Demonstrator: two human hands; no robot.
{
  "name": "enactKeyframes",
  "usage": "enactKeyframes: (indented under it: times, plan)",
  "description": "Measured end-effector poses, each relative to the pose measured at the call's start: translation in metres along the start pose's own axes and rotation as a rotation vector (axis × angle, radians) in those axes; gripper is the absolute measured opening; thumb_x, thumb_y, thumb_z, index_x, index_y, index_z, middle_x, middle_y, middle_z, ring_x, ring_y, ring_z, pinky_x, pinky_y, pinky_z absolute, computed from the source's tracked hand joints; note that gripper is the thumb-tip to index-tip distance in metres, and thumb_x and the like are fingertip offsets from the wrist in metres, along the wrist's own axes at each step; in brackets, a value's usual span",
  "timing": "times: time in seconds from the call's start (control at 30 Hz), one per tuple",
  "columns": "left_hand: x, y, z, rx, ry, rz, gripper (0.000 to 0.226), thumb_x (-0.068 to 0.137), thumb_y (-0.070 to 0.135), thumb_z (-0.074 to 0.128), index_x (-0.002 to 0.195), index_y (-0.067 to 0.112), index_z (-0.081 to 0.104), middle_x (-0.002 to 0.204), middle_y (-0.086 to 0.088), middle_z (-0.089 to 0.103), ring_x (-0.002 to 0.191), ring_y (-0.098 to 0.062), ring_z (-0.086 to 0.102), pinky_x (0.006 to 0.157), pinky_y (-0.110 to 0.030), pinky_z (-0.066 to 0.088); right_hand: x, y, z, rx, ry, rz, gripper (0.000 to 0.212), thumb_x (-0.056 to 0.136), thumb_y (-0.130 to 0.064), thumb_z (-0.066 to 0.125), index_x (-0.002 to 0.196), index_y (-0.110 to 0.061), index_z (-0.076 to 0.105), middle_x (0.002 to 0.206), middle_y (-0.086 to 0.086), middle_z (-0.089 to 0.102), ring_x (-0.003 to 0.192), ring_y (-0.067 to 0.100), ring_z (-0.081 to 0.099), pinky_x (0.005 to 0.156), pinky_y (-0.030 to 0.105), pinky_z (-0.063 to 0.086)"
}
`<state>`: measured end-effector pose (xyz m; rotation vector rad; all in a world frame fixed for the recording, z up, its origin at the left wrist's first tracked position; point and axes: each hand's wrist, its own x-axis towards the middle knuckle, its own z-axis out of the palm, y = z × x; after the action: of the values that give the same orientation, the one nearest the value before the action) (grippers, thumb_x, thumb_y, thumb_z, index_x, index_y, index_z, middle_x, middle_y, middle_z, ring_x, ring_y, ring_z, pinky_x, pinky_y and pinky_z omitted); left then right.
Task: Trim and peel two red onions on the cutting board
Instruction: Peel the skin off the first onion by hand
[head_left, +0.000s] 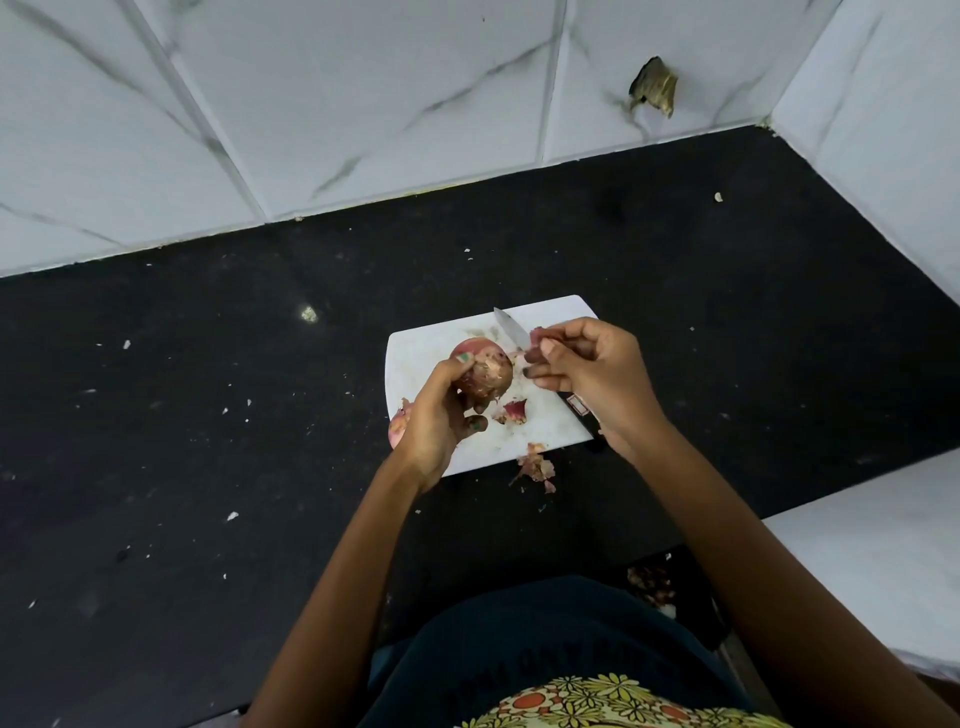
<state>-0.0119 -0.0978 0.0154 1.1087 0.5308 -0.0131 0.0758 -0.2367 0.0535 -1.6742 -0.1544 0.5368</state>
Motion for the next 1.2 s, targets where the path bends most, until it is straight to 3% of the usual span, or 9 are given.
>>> enactKeyframes:
  times: [0.07, 0.2, 0.3, 0.4, 0.5, 0.63, 0.77, 1.07, 1.2]
  plan:
    - [0.0, 0.0, -0.001, -0.015, -0.004, 0.003, 0.05, 0.069, 0.047, 0.053, 0.103, 0.011, 0.056, 0.09, -0.004, 0.056, 0.07, -0.01, 0.046, 0.06, -0.023, 0.04, 0.001, 0.007, -0.007, -0.23, -0.051, 0.022, 0.004, 0.09, -0.008, 0.062, 0.094, -0.009, 0.063, 0.084, 0.006, 0.071, 0.068, 0.015, 0.07, 0.062, 0.024, 0.058]
    - [0.002, -0.003, -0.003, -0.036, -0.004, 0.003, 0.067, 0.06, 0.051, 0.054, 0.11, 0.006, 0.052, 0.093, -0.007, 0.056, 0.07, -0.01, 0.047, 0.057, -0.021, 0.042, -0.002, 0.033, -0.011, -0.777, -0.356, 0.143, 0.007, 0.083, -0.007, 0.07, 0.083, -0.013, 0.066, 0.087, 0.003, 0.069, 0.068, 0.015, 0.065, 0.069, 0.028, 0.057]
    - [0.003, -0.005, -0.003, -0.044, -0.014, -0.002, 0.054, 0.071, 0.043, 0.045, 0.11, 0.005, 0.05, 0.093, -0.008, 0.056, 0.068, -0.009, 0.047, 0.055, -0.02, 0.043, -0.007, 0.051, -0.004, -0.975, -0.347, 0.091, 0.007, 0.086, -0.015, 0.067, 0.091, -0.014, 0.072, 0.096, 0.003, 0.068, 0.084, 0.015, 0.063, 0.08, 0.03, 0.052]
    - [0.002, -0.005, -0.004, -0.034, -0.021, -0.001, 0.049, 0.072, 0.04, 0.042, 0.107, 0.008, 0.052, 0.087, -0.003, 0.059, 0.067, -0.008, 0.049, 0.057, -0.021, 0.043, -0.01, 0.05, -0.004, -1.086, -0.332, 0.055, 0.025, 0.093, -0.029, 0.058, 0.076, -0.014, 0.066, 0.075, 0.001, 0.062, 0.074, 0.017, 0.058, 0.068, 0.032, 0.045]
    - [0.0, -0.004, -0.003, -0.026, -0.021, 0.017, 0.058, 0.062, 0.044, 0.053, 0.107, 0.008, 0.051, 0.084, -0.001, 0.059, 0.063, -0.006, 0.052, 0.055, -0.02, 0.043, -0.009, 0.033, -0.005, -0.923, -0.195, -0.11, 0.024, 0.093, -0.025, 0.058, 0.075, -0.011, 0.065, 0.068, -0.001, 0.061, 0.063, 0.012, 0.056, 0.064, 0.032, 0.044]
    - [0.0, -0.006, -0.003, 0.043, -0.033, 0.043, 0.048, 0.072, 0.039, 0.045, 0.11, 0.011, 0.05, 0.078, 0.006, 0.062, 0.065, -0.005, 0.054, 0.06, -0.024, 0.042, -0.01, -0.006, 0.0, -0.392, -0.136, -0.142, 0.02, 0.084, -0.027, 0.07, 0.099, -0.014, 0.071, 0.09, -0.004, 0.07, 0.083, 0.009, 0.068, 0.074, 0.025, 0.056]
    - [-0.003, -0.004, 0.001, 0.098, -0.077, 0.088, 0.034, 0.076, 0.034, 0.038, 0.1, 0.015, 0.052, 0.065, 0.012, 0.062, 0.061, -0.003, 0.055, 0.058, -0.022, 0.042, -0.01, -0.014, 0.012, -0.424, -0.184, -0.164, 0.035, 0.074, -0.026, 0.08, 0.105, -0.017, 0.068, 0.09, -0.009, 0.069, 0.076, -0.002, 0.066, 0.062, 0.007, 0.049]
    - [-0.004, -0.004, -0.002, 0.041, -0.019, 0.058, 0.041, 0.075, 0.041, 0.041, 0.105, 0.017, 0.055, 0.089, 0.001, 0.059, 0.07, -0.006, 0.056, 0.059, -0.021, 0.045, -0.007, -0.005, 0.012, -0.337, -0.067, -0.218, 0.01, 0.08, -0.008, 0.071, 0.089, -0.011, 0.074, 0.082, -0.001, 0.072, 0.075, 0.011, 0.069, 0.073, 0.03, 0.059]
    - [-0.003, -0.004, 0.0, 0.072, 0.004, 0.071, 0.033, 0.078, 0.04, 0.041, 0.091, 0.017, 0.059, 0.076, 0.005, 0.057, 0.073, -0.008, 0.05, 0.063, -0.025, 0.043, -0.012, -0.005, 0.016, -0.329, -0.097, -0.248, 0.028, 0.073, -0.022, 0.081, 0.096, -0.01, 0.069, 0.086, -0.004, 0.071, 0.075, 0.003, 0.068, 0.068, 0.014, 0.054]
